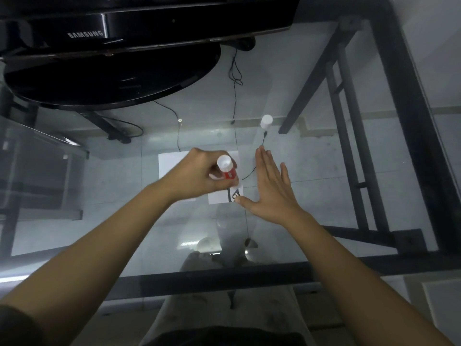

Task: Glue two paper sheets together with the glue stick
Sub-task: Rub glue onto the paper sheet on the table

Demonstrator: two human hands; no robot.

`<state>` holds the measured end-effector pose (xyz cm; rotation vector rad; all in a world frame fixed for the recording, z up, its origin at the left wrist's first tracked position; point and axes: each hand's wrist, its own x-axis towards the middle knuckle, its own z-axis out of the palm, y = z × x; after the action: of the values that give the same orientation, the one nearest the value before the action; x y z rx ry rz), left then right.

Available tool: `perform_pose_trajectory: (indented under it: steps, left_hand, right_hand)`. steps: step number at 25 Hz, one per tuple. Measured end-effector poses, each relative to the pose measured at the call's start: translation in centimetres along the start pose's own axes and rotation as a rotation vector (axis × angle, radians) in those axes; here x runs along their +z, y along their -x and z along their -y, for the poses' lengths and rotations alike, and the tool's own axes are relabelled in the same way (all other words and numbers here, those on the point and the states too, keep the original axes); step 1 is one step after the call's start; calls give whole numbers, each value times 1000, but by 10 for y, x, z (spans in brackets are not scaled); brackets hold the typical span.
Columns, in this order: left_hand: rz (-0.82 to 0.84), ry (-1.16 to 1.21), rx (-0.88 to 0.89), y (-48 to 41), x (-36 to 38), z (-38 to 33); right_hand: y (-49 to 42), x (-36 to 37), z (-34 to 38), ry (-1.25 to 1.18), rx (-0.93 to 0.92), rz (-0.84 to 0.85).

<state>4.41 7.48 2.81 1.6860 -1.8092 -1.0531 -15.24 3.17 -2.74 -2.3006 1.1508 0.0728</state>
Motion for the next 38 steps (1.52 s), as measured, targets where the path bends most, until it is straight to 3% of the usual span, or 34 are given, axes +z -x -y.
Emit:
perform_pose_trajectory:
  steps: [5,10,15,27,35,38]
  left_hand:
    - [42,-84,12,-17,-3,-1]
    - [-126,-146,-44,-43,-27,1]
    - [29,-19,29,-10,2,-9]
    - [85,-52,36,-20,3,-2]
    - [-46,-170,-46,-61,-30,6]
    - [-236,78,-109,-56,-35,10]
  right_hand:
    - [-1,3,-1,18,-4,-2]
    - [-3,6,-1,29,2,-4]
    - [-3,6,-2,39,-8,-13]
    - [-1,5,-2,46,-9,-12]
    - [-1,7,-2,39,-10,-21]
    - [0,6,-2,30,-39,-47]
